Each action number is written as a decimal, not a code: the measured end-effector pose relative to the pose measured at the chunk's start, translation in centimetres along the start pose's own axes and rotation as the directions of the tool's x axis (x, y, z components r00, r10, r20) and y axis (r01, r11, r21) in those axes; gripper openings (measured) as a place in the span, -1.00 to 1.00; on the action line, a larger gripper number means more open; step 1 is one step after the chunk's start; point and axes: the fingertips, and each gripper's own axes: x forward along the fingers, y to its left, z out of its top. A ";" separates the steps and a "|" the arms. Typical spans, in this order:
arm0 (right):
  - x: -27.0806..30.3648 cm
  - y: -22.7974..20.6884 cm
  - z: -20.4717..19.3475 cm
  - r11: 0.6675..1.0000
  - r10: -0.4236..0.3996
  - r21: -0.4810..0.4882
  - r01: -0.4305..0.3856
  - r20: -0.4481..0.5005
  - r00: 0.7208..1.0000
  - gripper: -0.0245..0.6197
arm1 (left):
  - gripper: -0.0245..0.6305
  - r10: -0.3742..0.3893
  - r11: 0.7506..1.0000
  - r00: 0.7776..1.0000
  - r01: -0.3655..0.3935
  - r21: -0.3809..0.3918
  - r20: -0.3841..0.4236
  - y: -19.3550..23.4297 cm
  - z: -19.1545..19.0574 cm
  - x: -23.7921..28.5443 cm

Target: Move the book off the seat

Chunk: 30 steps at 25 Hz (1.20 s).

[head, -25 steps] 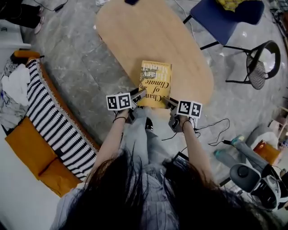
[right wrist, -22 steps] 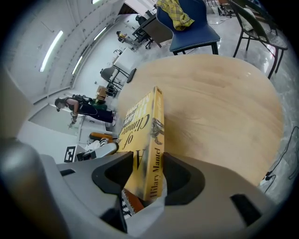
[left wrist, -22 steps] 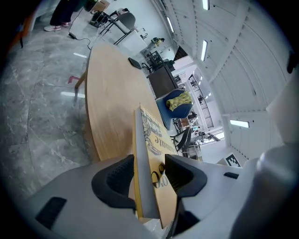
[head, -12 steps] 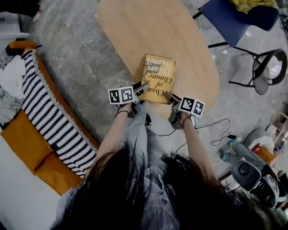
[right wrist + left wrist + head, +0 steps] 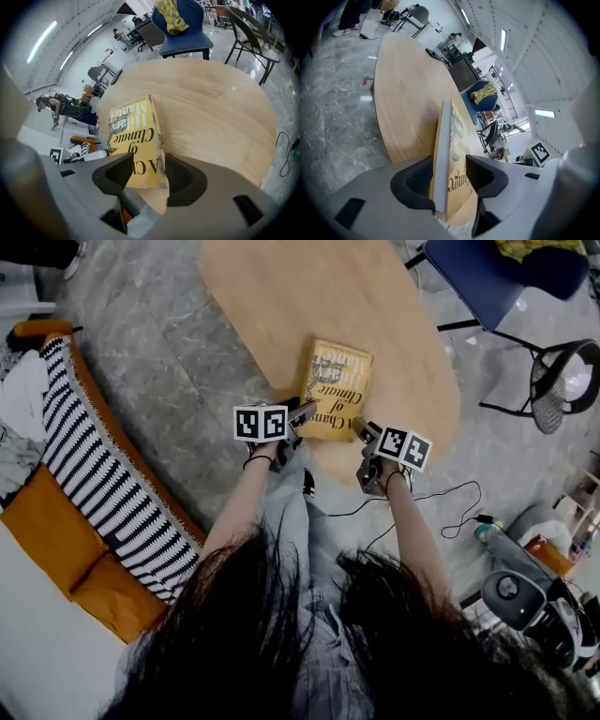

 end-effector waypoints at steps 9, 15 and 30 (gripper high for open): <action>-3.8 0.2 2.0 0.994 0.057 0.088 -0.072 0.155 0.986 -0.28 | -0.26 0.046 0.999 0.991 -0.048 0.012 0.125 -0.1 1.0 -3.8; -9.5 2.8 4.1 0.968 0.178 0.118 -0.220 0.292 0.940 -0.40 | -0.27 -0.006 0.995 0.982 -0.012 0.094 0.191 -3.9 2.2 -7.4; -22.9 10.1 5.1 0.941 0.321 -0.235 -0.242 0.405 0.856 -0.61 | -0.34 -0.144 0.948 0.961 0.066 0.310 0.235 -16.5 0.4 -17.2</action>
